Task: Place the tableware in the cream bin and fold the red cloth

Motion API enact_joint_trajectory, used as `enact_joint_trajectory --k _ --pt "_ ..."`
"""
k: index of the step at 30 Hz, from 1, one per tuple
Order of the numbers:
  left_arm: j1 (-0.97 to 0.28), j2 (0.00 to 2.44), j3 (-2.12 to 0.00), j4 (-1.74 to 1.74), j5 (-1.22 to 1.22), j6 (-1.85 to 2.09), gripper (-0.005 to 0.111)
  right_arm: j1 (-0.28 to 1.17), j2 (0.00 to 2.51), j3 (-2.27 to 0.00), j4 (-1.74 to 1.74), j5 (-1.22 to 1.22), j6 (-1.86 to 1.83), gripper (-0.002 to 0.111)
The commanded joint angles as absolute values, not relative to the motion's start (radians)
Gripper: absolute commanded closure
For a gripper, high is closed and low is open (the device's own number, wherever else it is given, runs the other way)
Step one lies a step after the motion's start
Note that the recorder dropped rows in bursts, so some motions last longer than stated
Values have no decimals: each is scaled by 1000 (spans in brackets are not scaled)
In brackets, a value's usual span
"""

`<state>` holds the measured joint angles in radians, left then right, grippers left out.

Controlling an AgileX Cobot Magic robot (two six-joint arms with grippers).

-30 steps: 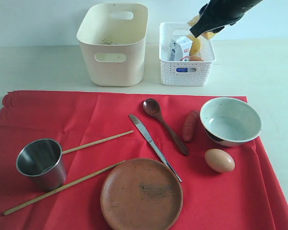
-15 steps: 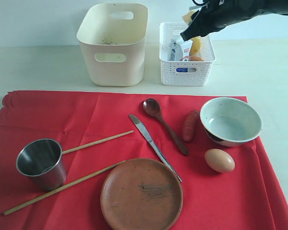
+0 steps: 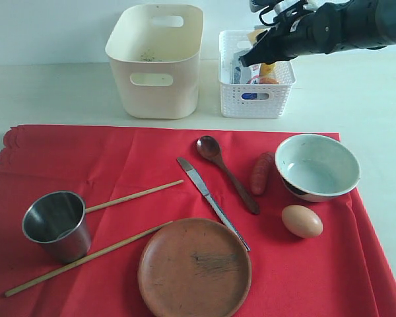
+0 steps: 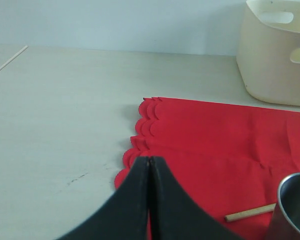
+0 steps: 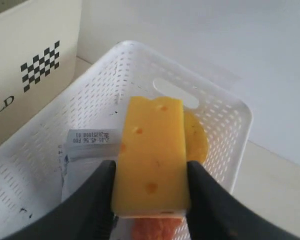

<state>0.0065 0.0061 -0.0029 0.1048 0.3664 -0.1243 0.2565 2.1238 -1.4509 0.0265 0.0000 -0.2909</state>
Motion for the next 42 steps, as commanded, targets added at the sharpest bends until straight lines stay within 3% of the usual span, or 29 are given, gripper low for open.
enact_joint_trajectory --k 1,13,15,21,24,42 --pt "-1 0 0 104 360 -124 107 253 2129 -1450 40 21 -276 108" --pt "-1 0 0 104 360 -124 107 253 2081 -1450 54 115 -198 108" --pt "-1 0 0 104 360 -124 107 253 2081 -1450 54 141 -198 104" --pt "-1 0 0 104 360 -124 107 256 2081 -1450 54 189 -198 52" --pt "-1 0 0 104 360 -124 107 256 2073 -1450 52 217 -190 34" --pt "-1 0 0 104 360 -124 107 256 1803 -1450 53 438 -186 33"
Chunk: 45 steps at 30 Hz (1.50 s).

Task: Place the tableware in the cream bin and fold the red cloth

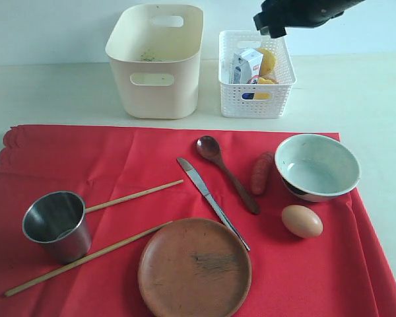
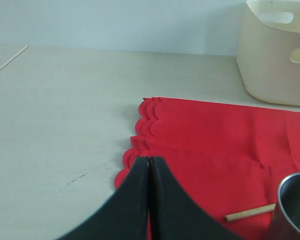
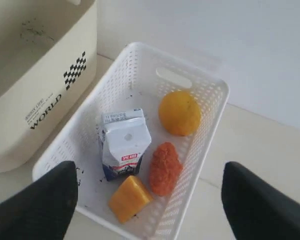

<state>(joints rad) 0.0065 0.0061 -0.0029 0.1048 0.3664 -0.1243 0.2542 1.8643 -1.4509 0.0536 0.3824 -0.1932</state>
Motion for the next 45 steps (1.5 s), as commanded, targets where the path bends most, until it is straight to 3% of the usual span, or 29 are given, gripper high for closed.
enact_joint_trajectory --k 1,5,13,19,31,45 --pt "-1 0 0 104 360 -124 107 256 1790 -1450 53 451 -186 33" --pt "-1 0 0 104 360 -124 107 256 1751 -1450 86 536 -180 38" --pt "-1 0 0 104 360 -124 107 256 1730 -1450 351 745 -377 63" --pt "-1 0 0 104 360 -124 107 264 1730 -1444 592 825 -540 63" --pt "-1 0 0 104 360 -124 107 556 1769 -1349 385 742 -555 63" --pt "-1 0 0 104 360 -124 107 570 1926 -1349 315 769 -467 63"
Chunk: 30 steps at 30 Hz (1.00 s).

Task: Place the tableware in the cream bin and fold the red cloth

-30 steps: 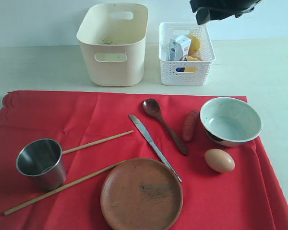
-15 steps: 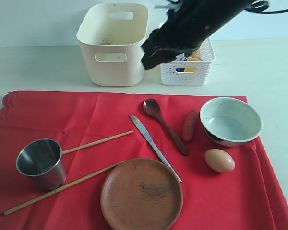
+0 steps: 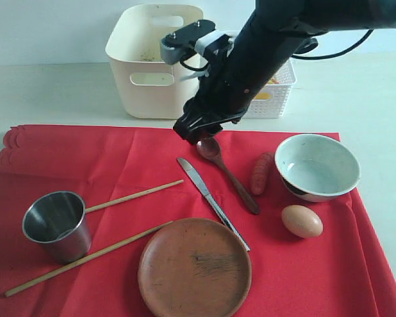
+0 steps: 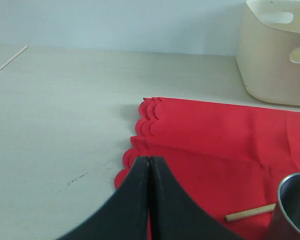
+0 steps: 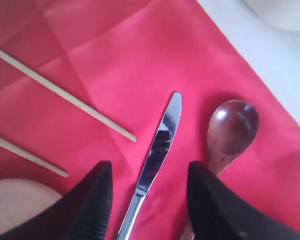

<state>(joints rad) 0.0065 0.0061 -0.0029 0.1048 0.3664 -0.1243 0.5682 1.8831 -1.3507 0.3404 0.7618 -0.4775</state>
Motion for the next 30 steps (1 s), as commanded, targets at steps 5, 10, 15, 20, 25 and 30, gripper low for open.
enact_joint_trajectory --k 5,10,15,20,25,30 --pt "-1 0 0 104 360 -124 107 570 1987 -1349 140 749 -301 63" --pt "-1 0 0 104 360 -124 107 570 2039 -1349 115 740 -257 63" --pt "-1 0 0 104 360 -124 107 570 2061 -1349 117 722 -257 63" --pt "-1 0 0 104 360 -124 107 570 2068 -1349 119 724 -257 63" --pt "-1 0 0 104 360 -124 107 570 2065 -1349 83 730 -240 63" --pt "-1 0 0 104 360 -124 107 570 2025 -1349 -16 756 -95 63"
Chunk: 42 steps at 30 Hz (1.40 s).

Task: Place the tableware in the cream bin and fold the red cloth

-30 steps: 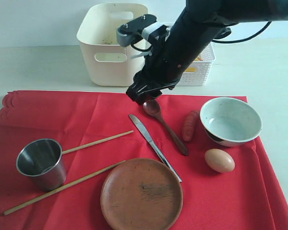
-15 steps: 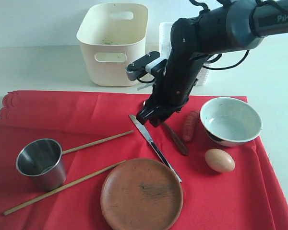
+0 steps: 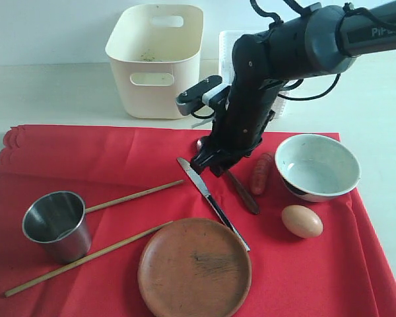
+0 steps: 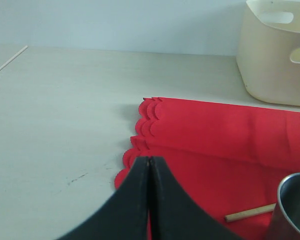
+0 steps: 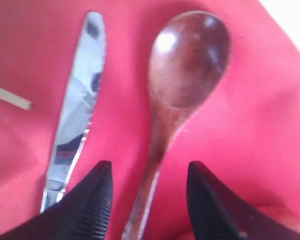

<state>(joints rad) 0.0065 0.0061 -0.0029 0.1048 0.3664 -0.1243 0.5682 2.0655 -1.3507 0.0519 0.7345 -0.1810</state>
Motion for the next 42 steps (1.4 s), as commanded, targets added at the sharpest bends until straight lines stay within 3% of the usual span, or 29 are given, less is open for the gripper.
enact_joint_trajectory --k 1,10,21,29,36,37,40,42 --pt "-1 0 0 104 360 -124 107 570 2010 -1349 -19 767 -96 63" --pt "-1 0 0 104 360 -124 107 570 1787 -1317 -7 863 -96 63" --pt "-1 0 0 104 360 -124 107 570 1460 -799 82 659 -46 63" --pt "-1 0 0 104 360 -124 107 570 1431 -619 197 491 -68 63" --pt "-1 0 0 104 360 -124 107 570 1431 -619 -82 470 135 63" --pt "-1 0 0 104 360 -124 107 570 1431 -619 -112 473 157 62" --pt "-1 0 0 104 360 -124 107 570 1431 -619 -159 481 232 45" --pt "-1 0 0 104 360 -124 107 570 1449 -619 -159 467 230 42"
